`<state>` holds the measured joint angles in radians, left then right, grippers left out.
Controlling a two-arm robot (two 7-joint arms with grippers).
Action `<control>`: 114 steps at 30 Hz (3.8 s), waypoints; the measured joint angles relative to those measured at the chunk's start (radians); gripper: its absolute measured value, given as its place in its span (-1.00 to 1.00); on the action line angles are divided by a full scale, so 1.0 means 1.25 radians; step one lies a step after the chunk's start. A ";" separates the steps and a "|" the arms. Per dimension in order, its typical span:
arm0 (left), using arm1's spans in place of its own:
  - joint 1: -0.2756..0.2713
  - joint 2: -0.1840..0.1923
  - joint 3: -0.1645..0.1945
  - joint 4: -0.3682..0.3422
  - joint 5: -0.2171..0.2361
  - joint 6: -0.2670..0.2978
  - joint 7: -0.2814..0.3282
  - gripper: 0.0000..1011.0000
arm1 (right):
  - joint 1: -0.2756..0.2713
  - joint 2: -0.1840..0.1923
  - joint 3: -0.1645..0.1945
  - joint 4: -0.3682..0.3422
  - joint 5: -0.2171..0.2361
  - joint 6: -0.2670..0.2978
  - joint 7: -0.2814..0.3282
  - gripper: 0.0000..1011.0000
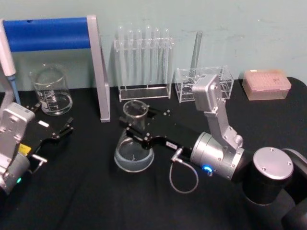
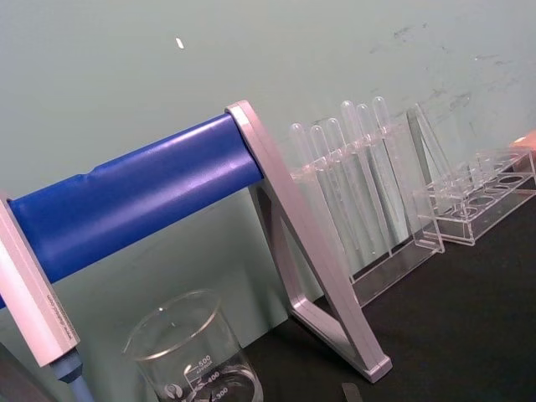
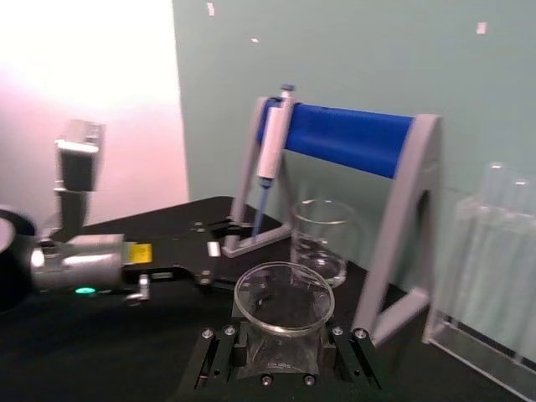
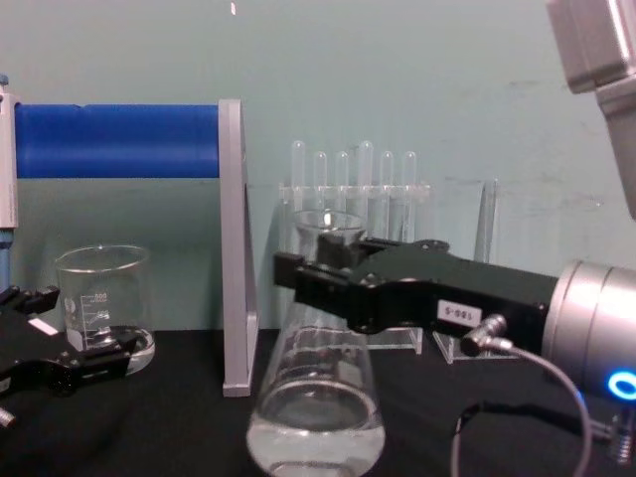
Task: Grasp the erlenmeyer flask with one hand, shake it three times, then place it back.
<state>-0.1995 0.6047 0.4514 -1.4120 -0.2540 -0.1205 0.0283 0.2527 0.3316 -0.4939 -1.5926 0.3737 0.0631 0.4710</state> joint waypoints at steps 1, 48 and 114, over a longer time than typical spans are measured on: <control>0.000 0.000 0.000 0.000 0.000 0.000 0.000 0.98 | -0.002 0.001 -0.007 -0.005 0.002 0.001 0.004 -0.11; 0.000 0.000 0.000 0.000 0.000 0.000 0.000 0.98 | 0.052 -0.015 0.076 0.087 -0.029 -0.010 -0.120 -0.11; 0.000 0.000 0.000 0.000 0.000 0.000 0.000 0.98 | -0.002 -0.001 -0.005 -0.021 -0.005 0.013 -0.007 -0.11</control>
<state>-0.1995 0.6047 0.4514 -1.4120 -0.2539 -0.1205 0.0282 0.2499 0.3309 -0.5006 -1.6184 0.3672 0.0798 0.4625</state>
